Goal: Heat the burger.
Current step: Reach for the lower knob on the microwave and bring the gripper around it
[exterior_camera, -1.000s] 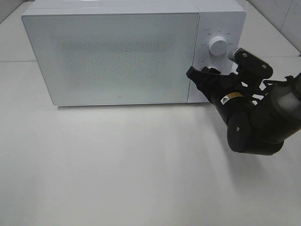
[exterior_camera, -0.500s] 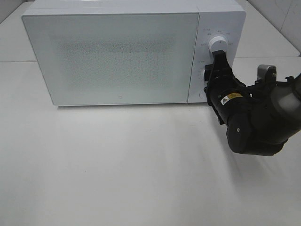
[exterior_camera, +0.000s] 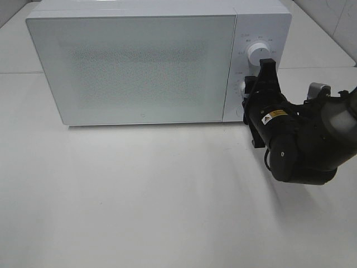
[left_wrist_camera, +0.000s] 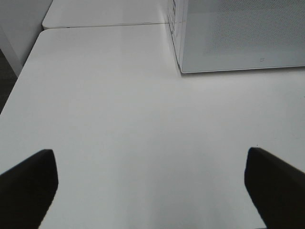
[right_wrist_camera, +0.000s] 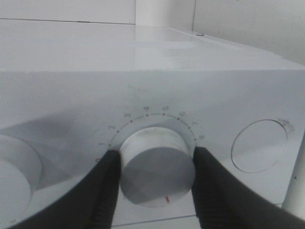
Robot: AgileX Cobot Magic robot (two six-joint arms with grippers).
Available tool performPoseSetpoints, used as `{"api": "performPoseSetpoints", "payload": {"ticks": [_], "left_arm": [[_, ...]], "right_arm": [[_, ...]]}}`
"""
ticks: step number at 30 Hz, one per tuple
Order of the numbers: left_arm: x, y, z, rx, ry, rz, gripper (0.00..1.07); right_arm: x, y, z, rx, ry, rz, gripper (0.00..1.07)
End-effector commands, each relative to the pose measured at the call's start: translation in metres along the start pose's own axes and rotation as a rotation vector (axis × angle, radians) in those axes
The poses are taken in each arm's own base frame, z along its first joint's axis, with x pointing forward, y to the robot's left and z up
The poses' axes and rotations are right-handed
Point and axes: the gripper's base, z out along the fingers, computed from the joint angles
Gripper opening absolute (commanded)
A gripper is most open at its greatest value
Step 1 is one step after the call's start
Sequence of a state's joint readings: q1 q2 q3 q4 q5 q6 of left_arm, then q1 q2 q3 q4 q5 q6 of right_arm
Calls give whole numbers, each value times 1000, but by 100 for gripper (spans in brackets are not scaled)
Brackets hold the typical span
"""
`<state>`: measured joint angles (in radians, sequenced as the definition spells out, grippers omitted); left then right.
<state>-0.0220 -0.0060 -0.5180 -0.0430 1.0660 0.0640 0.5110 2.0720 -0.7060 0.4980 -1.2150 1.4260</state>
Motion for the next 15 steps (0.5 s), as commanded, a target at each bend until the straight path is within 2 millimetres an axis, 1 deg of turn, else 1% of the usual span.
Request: {"api": "performPoseSetpoints", "payload": {"ticks": [1,4,7,8,9,10,11,12,13,14,15], "left_arm": [[2,0,-2,-7,-7,-1,101],[2,0,-2,-7,-7,-1,101],[2,0,-2,-7,-7,-1,101],[2,0,-2,-7,-7,-1,101],[2,0,-2,-7,-7,-1,101],[2,0,-2,-7,-7,-1,101],[2,0,-2,-7,-7,-1,101],[2,0,-2,-7,-7,-1,101],[2,0,-2,-7,-7,-1,101],[2,0,-2,-7,-7,-1,101],[2,0,-2,-7,-7,-1,101]], "right_arm": [[11,27,2,-257,75,13,0],[11,27,2,-257,75,13,0],[11,27,2,-255,75,13,3],[11,27,2,-255,71,14,6],[11,27,2,-255,71,14,6],[9,26,2,-253,57,18,10],[9,26,2,-253,57,18,10],[9,26,2,-252,52,19,14],[9,26,2,-249,48,20,20],[9,26,2,-249,48,20,20],[8,26,2,-249,40,22,24]]}}
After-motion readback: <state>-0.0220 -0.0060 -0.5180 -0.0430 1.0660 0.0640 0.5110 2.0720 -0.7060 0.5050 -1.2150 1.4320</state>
